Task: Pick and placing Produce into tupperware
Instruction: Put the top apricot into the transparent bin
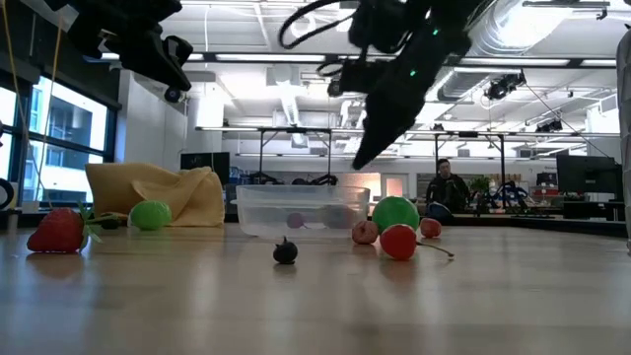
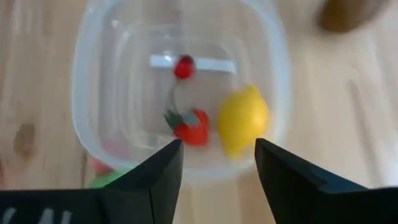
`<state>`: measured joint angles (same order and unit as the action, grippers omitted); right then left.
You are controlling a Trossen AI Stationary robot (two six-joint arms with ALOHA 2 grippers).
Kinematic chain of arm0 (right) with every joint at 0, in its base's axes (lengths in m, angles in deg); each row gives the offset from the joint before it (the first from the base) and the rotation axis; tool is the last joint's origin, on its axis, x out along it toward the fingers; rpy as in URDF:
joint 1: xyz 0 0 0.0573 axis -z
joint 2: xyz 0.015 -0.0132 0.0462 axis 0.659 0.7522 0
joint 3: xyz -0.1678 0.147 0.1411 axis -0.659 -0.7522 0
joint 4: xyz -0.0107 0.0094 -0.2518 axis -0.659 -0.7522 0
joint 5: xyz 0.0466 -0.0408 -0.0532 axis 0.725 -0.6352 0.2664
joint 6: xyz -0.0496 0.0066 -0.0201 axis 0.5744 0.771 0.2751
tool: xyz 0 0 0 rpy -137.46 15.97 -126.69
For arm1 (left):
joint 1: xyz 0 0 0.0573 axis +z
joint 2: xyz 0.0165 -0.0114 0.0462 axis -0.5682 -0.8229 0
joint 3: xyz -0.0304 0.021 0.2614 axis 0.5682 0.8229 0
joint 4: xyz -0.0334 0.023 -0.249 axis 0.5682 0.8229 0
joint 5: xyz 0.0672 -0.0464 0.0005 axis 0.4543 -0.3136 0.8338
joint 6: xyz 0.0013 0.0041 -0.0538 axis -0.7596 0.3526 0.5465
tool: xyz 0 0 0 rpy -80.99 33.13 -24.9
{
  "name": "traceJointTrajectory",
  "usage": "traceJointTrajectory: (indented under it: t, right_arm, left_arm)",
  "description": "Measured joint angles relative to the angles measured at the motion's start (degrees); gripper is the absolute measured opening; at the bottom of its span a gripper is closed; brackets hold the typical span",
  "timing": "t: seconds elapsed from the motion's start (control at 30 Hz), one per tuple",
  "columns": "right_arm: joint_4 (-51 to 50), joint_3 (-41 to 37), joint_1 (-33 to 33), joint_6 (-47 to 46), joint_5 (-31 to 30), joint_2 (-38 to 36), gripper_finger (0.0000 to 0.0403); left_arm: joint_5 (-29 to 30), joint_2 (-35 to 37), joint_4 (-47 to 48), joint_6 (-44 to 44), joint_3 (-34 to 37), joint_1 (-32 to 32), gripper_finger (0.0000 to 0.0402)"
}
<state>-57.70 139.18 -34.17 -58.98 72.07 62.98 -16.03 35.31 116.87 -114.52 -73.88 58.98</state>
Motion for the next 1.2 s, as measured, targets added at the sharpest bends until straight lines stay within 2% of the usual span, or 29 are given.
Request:
traceJointTrajectory:
  t: [0.13,0.4,0.57,0.73,1.03,1.2]
  right_arm:
    - [-0.9,-3.4,0.0,-2.2,-2.1,-5.2,0.0179]
    - [14.1,-22.5,0.0,-9.0,-1.7,-14.5,0.0172]
    - [20.0,-30.1,0.0,-10.2,-1.7,-18.0,0.0172]
    - [23.1,-33.7,0.1,-12.3,-1.7,-18.0,0.0179]
    - [27.7,-37.8,0.1,-15.1,-3.6,-18.0,0.0232]
    - [28.3,-38.4,0.1,-14.8,-4.3,-17.5,0.0242]
  left_arm:
    - [0.0,0.0,0.0,0.0,0.0,0.0,0.001]
    - [0.0,0.0,0.0,0.0,0.0,0.0,0.001]
    - [0.0,0.0,0.0,0.0,0.0,0.0,0.001]
    - [0.0,0.0,0.0,0.0,0.0,0.0,0.001]
    - [0.0,0.0,0.0,0.0,0.0,0.0,0.001]
    - [0.0,0.0,0.0,0.0,0.0,0.0,0.001]
